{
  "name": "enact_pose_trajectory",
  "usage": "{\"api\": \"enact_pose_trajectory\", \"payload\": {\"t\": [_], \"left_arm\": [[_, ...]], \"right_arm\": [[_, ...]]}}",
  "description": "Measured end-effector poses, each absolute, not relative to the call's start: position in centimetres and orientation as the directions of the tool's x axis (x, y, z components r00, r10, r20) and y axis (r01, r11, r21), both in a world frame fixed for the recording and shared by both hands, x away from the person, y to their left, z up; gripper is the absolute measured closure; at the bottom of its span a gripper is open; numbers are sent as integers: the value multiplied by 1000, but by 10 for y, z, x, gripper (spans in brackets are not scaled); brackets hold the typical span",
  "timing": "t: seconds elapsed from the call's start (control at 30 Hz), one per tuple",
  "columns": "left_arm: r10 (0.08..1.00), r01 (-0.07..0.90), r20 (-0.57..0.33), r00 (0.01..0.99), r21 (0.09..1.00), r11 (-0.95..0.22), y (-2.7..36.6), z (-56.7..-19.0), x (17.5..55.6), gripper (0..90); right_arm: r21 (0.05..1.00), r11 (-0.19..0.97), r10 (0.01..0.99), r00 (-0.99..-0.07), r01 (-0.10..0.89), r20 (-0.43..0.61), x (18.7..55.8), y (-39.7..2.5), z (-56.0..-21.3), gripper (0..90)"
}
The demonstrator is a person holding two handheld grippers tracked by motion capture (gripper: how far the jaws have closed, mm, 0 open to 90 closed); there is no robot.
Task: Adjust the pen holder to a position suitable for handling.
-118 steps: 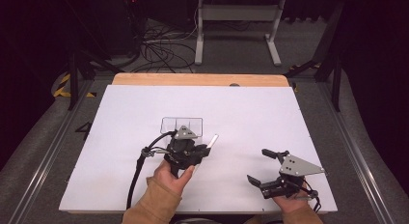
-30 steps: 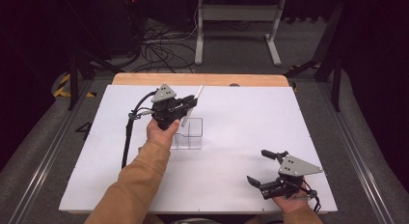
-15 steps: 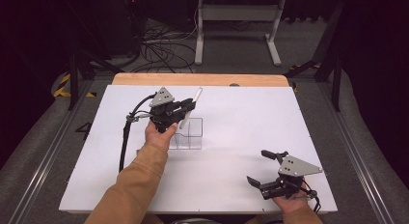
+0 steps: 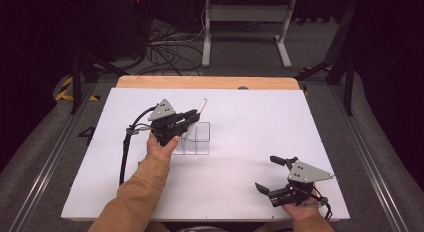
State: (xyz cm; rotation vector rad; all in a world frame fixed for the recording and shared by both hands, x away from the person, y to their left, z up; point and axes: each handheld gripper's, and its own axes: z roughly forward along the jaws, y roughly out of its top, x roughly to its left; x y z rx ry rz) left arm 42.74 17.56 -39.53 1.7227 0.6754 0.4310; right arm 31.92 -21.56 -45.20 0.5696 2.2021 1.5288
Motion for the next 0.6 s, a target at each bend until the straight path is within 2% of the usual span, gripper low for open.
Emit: {"api": "enact_pose_trajectory", "payload": {"t": [0.57, 0.6], "left_arm": [[648, 225, -67, 759, 960, -164, 179, -407, 421, 778], [654, 228, -76, 753, 962, -151, 179, -407, 420, 744]], "right_arm": [[942, 321, 534, -840, 101, -92, 319, -215, -452, 40], [942, 321, 534, -840, 101, -92, 319, -215, -452, 40]]}}
